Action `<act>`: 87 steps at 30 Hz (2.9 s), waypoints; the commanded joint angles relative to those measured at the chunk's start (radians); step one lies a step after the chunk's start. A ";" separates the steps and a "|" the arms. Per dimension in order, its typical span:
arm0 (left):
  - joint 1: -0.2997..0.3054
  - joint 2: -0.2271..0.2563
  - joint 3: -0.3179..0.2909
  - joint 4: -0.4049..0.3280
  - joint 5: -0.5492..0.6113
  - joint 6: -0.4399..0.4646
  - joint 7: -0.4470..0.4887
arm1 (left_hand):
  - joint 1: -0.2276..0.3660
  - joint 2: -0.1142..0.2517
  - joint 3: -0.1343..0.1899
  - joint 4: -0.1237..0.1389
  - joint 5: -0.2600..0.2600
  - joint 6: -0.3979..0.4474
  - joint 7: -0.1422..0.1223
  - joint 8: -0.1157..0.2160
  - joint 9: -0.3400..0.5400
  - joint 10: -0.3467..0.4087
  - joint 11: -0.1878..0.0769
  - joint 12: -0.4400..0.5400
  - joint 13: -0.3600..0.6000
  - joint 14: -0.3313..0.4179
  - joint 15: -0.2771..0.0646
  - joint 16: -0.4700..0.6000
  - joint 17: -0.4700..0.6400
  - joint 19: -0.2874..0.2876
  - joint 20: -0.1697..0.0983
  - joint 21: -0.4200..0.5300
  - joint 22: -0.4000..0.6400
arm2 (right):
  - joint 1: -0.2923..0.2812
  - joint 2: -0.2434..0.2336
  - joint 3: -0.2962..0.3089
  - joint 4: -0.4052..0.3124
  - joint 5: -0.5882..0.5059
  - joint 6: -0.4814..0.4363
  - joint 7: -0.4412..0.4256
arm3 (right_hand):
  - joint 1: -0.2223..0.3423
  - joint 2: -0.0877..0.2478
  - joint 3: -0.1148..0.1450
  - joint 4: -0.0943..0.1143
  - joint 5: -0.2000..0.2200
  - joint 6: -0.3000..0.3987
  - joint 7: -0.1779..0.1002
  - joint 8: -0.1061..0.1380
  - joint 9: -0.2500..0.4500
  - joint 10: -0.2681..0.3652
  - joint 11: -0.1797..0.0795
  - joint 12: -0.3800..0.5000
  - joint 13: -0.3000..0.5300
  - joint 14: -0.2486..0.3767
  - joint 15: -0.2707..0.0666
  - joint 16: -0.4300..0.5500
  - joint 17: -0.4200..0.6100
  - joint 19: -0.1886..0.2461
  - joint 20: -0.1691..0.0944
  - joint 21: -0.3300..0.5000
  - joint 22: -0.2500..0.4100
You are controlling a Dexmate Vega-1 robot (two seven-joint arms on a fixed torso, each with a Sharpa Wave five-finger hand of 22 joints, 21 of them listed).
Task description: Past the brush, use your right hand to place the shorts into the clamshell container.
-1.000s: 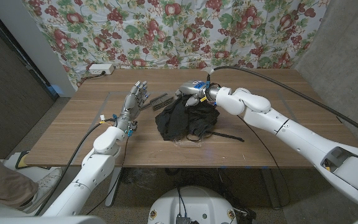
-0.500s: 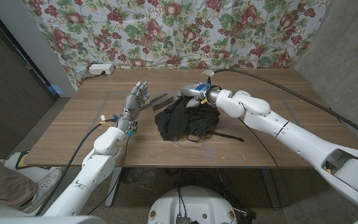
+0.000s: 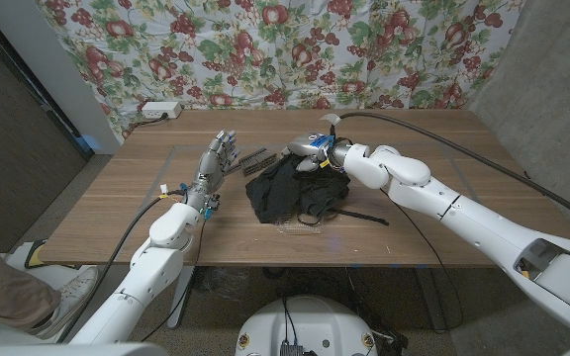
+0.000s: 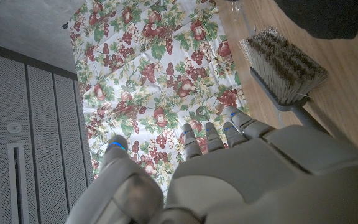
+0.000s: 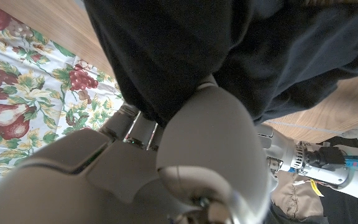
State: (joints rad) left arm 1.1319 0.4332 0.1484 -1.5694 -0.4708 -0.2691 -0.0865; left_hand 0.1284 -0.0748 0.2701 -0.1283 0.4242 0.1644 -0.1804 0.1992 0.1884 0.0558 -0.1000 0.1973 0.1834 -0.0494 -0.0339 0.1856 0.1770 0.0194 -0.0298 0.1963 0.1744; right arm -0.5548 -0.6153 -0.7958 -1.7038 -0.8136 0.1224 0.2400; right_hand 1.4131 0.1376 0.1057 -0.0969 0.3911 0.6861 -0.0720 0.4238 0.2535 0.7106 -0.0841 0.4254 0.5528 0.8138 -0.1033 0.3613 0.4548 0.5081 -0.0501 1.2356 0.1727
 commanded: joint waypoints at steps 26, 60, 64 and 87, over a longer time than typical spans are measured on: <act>-0.036 -0.012 0.011 0.045 -0.006 -0.015 -0.024 | 0.000 0.007 -0.005 0.001 -0.002 0.001 -0.003 0.000 0.002 0.006 -0.001 0.006 0.005 -0.012 -0.071 0.002 0.003 0.004 -0.048 -0.001 0.003 | -0.010 -0.034 0.042 -0.063 0.053 -0.016 0.084 | -0.189 -0.117 -0.053 0.041 0.012 -0.140 0.062 -0.157 -0.051 -0.158 0.080 -0.184 -0.159 -0.255 -0.046 -0.144 -0.089 -0.107 -0.099 -0.151 -0.010; -0.054 -0.010 0.016 0.063 -0.005 -0.023 -0.049 | 0.002 0.008 -0.006 0.000 -0.002 0.006 0.000 0.001 0.002 0.007 0.001 0.006 0.005 -0.013 -0.072 0.002 0.003 0.004 -0.049 -0.001 0.003 | -0.052 -0.055 0.080 -0.105 0.075 -0.033 0.039 | -0.498 -0.033 -0.126 0.209 0.040 -0.159 0.083 -0.207 -0.052 -0.162 0.098 -0.202 -0.238 -0.307 -0.010 -0.141 -0.125 -0.103 -0.067 -0.263 -0.006; -0.066 -0.016 0.019 0.085 -0.008 -0.032 -0.062 | 0.002 0.008 -0.006 0.000 -0.002 0.007 0.001 0.001 0.002 0.007 0.001 0.007 0.005 -0.013 -0.072 0.001 0.003 0.004 -0.048 -0.001 0.003 | -0.065 -0.059 0.088 -0.120 0.076 -0.049 0.034 | -0.530 -0.030 -0.138 0.222 0.037 -0.157 0.085 -0.209 -0.052 -0.160 0.100 -0.202 -0.243 -0.310 -0.001 -0.140 -0.127 -0.110 -0.056 -0.273 -0.005; -0.055 -0.003 0.024 0.021 0.008 0.001 -0.028 | 0.003 0.009 -0.007 -0.001 -0.002 0.006 0.000 0.001 0.002 0.009 -0.001 0.007 0.005 -0.011 -0.071 0.002 0.003 0.005 -0.048 0.000 0.003 | -0.097 -0.082 0.146 -0.168 0.127 -0.090 -0.014 | -0.817 0.025 -0.225 0.265 0.006 -0.183 0.112 -0.231 -0.050 -0.178 0.129 -0.206 -0.286 -0.341 0.044 -0.145 -0.165 -0.158 0.009 -0.359 -0.005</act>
State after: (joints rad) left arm 1.0674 0.4223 0.1702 -1.5112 -0.4695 -0.2965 -0.1377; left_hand 0.1284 -0.0749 0.2659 -0.1326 0.4242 0.1678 -0.1770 0.1992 0.1884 0.0595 -0.0963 0.1973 0.1834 -0.0513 -0.0359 0.1857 0.1772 0.0194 -0.0298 0.1962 0.1744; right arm -0.6412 -0.6878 -0.6748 -1.8517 -0.7124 0.0512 0.2436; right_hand 0.6132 0.1659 -0.1106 0.1699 0.3978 0.5087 0.0397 0.1948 0.1997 0.5341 0.0384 0.2225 0.2686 0.4711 -0.0499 0.2152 0.2922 0.3603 -0.0415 0.8870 0.1657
